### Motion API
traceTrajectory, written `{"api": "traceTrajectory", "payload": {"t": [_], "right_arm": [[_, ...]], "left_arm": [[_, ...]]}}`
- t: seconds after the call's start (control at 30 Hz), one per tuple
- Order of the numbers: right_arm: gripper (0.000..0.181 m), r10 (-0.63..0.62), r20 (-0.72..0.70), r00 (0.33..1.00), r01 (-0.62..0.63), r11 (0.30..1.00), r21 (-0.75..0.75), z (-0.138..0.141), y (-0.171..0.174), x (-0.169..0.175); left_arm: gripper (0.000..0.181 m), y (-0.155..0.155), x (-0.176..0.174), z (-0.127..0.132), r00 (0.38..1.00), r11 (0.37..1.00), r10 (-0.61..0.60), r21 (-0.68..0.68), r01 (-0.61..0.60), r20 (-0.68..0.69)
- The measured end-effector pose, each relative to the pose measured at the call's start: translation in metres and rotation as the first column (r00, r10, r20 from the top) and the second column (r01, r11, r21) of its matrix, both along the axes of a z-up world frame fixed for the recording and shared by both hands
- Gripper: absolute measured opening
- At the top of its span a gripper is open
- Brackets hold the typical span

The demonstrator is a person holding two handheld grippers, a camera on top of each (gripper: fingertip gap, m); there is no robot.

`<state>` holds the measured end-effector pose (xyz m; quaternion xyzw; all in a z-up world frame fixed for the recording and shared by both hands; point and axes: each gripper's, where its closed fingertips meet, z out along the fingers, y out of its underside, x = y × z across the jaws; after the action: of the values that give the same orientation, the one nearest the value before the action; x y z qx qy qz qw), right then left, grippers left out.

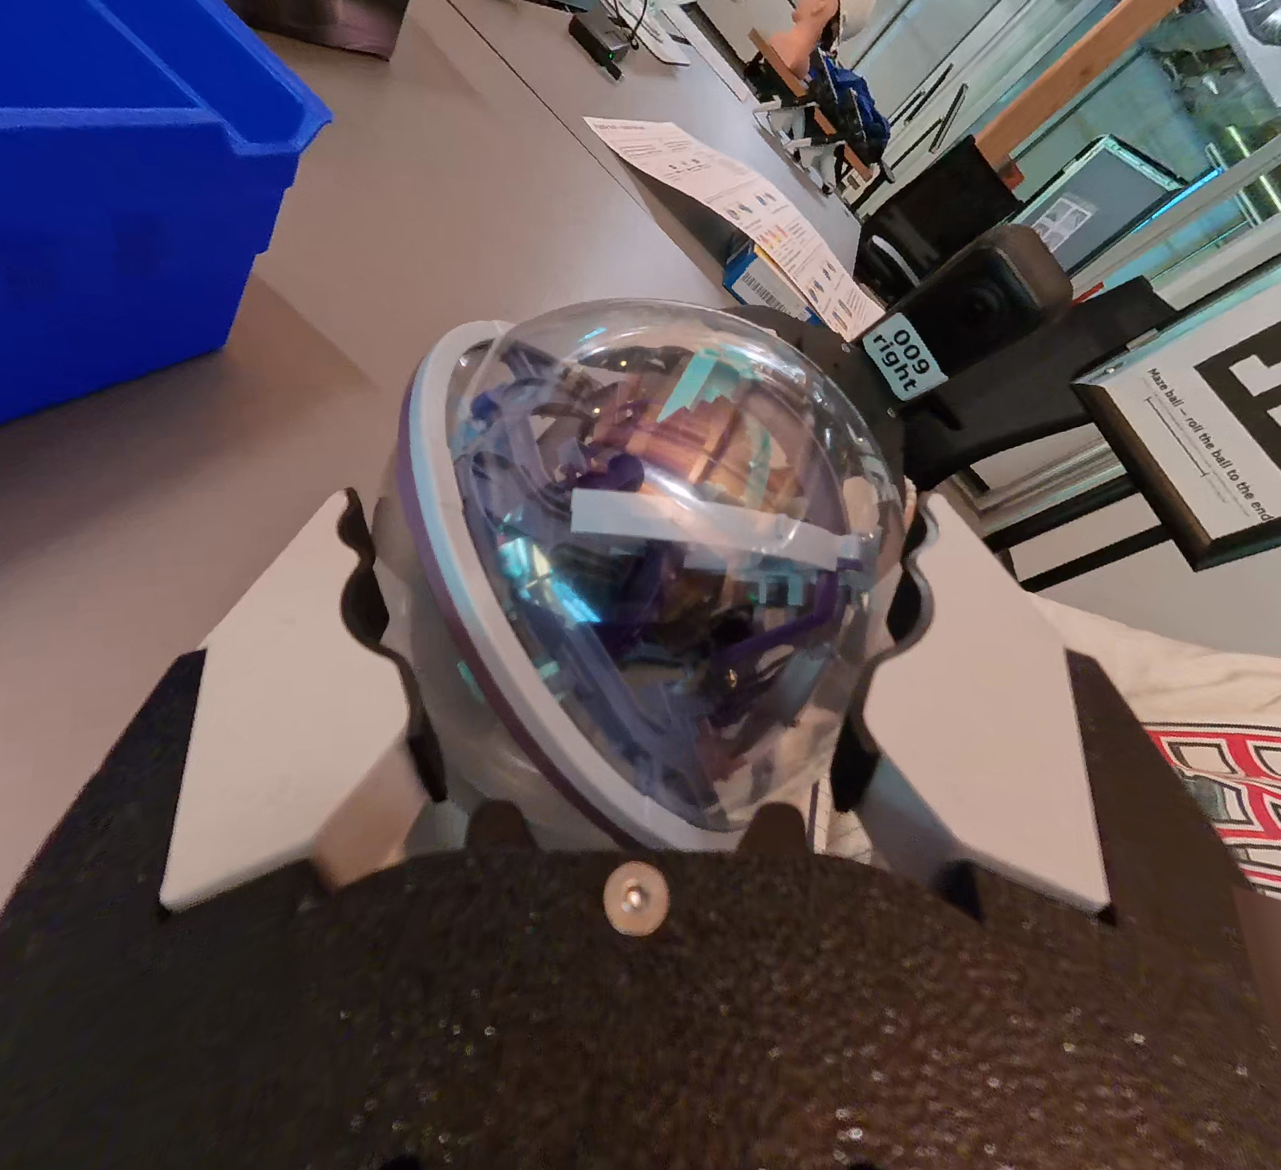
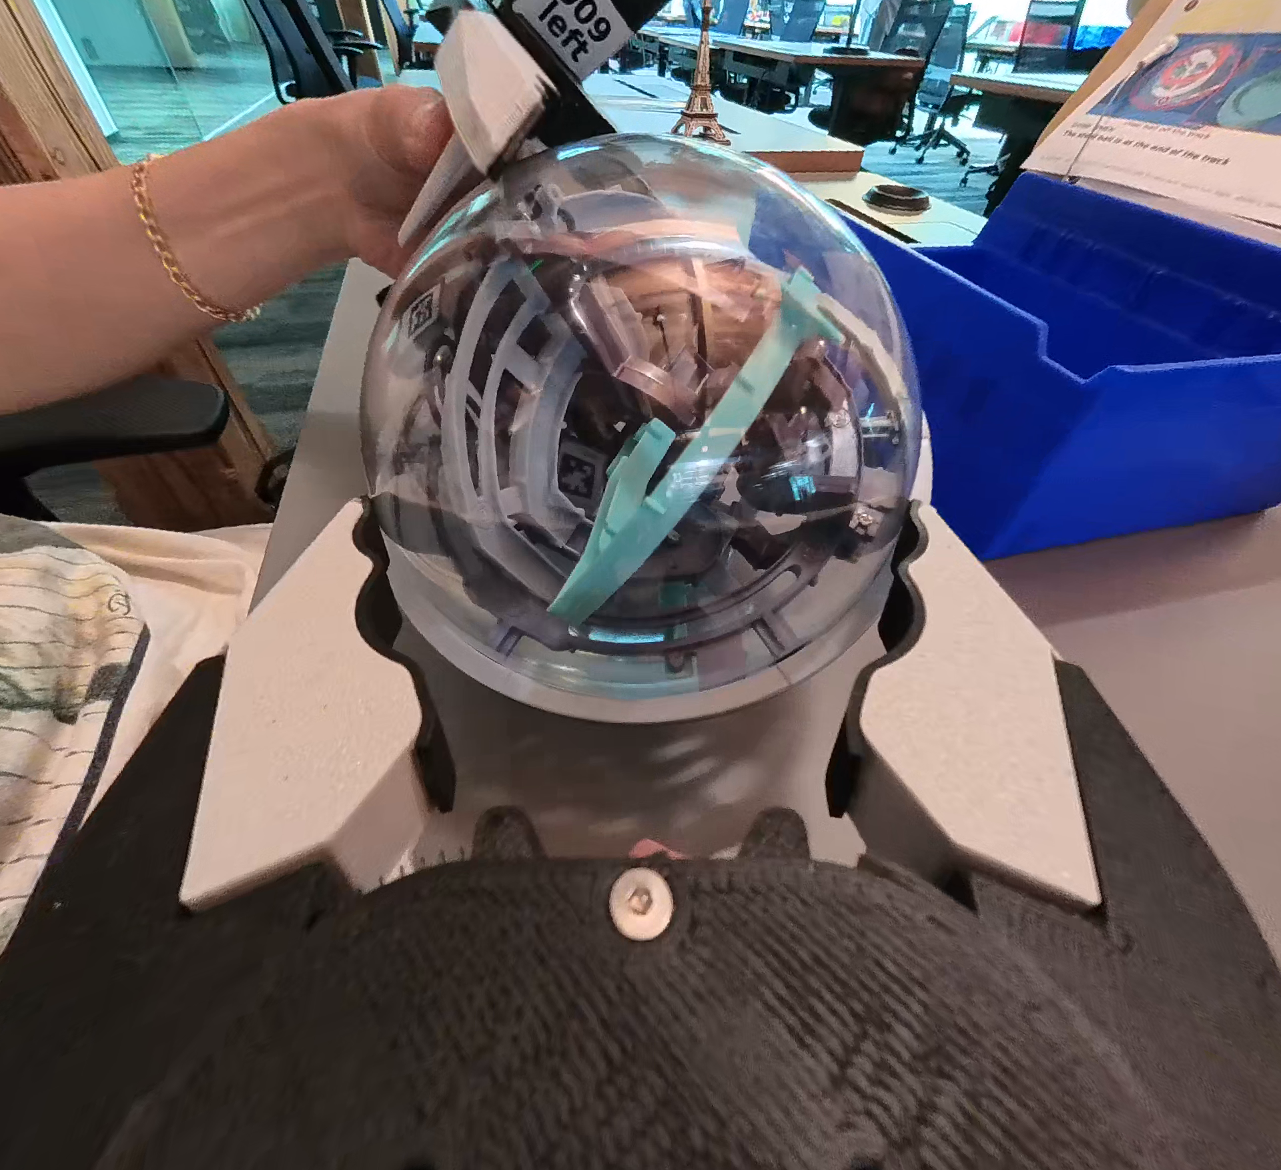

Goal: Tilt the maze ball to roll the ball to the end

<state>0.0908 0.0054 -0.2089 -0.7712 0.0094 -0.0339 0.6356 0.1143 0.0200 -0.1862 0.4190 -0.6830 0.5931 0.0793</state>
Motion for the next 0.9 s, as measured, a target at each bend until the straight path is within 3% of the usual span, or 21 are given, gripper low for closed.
{"api": "traceTrajectory", "payload": {"t": [0.17,0.37,0.47,0.67,0.9], "right_arm": [[0.135,-0.012,0.003,1.0,0.012,1.0,0.025,0.006,-0.003,0.002],[0.134,-0.055,0.205,0.977,0.044,0.997,0.059,0.024,-0.006,0.008],[0.128,-0.008,0.228,0.974,0.004,1.0,0.017,0.02,-0.003,0.001],[0.133,-0.04,0.19,0.981,0.031,0.998,0.05,0.017,0.0,0.002],[0.133,-0.067,0.276,0.959,0.062,0.998,0.027,0.014,0.0,-0.015]], "left_arm": [[0.144,0.003,0.005,-0.001,0.996,0.998,0.057,0.007,-0.057,-0.071],[0.144,0.007,0.012,-0.003,0.984,0.994,0.11,0.012,-0.109,-0.14],[0.144,0.005,0.01,-0.003,0.988,0.996,0.089,0.038,-0.085,-0.129],[0.144,0.004,0.01,-0.002,0.993,0.998,0.069,0.014,-0.068,-0.094],[0.144,0.003,-0.006,-0.003,0.993,0.999,-0.042,-0.023,0.039,-0.108]]}}
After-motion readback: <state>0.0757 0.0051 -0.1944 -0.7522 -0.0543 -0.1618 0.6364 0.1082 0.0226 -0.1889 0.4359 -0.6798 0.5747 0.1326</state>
